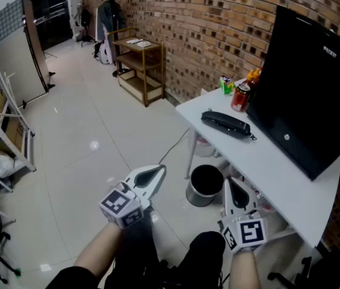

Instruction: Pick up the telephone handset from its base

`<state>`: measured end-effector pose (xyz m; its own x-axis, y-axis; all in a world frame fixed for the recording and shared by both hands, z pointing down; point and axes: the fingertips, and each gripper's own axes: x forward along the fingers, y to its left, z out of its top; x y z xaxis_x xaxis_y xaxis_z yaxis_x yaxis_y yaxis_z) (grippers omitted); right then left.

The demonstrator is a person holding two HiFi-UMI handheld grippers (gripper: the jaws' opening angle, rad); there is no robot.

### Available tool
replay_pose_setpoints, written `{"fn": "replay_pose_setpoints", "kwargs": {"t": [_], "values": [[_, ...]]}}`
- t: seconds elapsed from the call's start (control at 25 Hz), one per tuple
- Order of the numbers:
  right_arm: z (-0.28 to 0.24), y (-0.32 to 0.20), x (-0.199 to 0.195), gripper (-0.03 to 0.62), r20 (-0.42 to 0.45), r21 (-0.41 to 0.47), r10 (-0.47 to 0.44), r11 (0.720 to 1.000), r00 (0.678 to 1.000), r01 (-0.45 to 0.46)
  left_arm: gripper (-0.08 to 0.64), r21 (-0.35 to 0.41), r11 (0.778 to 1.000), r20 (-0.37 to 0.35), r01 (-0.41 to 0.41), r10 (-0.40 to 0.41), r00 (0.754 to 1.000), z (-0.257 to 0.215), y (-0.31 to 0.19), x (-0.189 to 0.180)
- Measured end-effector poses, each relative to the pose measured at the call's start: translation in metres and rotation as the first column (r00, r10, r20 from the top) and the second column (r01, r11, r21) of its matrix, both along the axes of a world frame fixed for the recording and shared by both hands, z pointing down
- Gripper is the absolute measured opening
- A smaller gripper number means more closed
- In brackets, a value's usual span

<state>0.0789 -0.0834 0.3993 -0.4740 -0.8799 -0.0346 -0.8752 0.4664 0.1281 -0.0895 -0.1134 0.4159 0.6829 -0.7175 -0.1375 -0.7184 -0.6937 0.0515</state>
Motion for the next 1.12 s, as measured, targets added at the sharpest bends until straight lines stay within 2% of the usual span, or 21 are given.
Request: {"fn": "replay_pose_setpoints", "kwargs": {"t": [0.4,0.56,0.68,0.84,1.12], "values": [[-0.034,-0.069,0.001,0.009,-0.049,0.046,0.001,0.999,0.999,0.001,0.002,0.035,0.997,0.021,-0.068,0.068,0.997,-0.033,-0.077,0.035],[-0.044,-0.084,0.017,0.009,-0.058,0.045,0.024,0.999,0.998,-0.021,0.002,0.021,0.994,0.036,-0.103,0.103,0.994,-0.042,-0.097,0.054],[-0.053,-0.092,0.031,0.009,-0.036,0.045,0.038,0.998,0.999,-0.037,0.002,0.052,0.994,0.051,-0.098,0.095,0.994,-0.056,-0.113,0.061],[-0.064,-0.097,0.049,0.009,-0.034,0.061,0.075,0.995,0.997,-0.073,0.002,0.065,0.985,0.028,-0.162,0.161,0.987,-0.071,-0.125,0.073],[-0.066,-0.106,0.075,0.009,-0.025,0.051,0.124,0.991,0.992,-0.123,0.002,0.056,0.965,0.051,-0.257,0.255,0.966,-0.085,-0.144,0.097]]}}
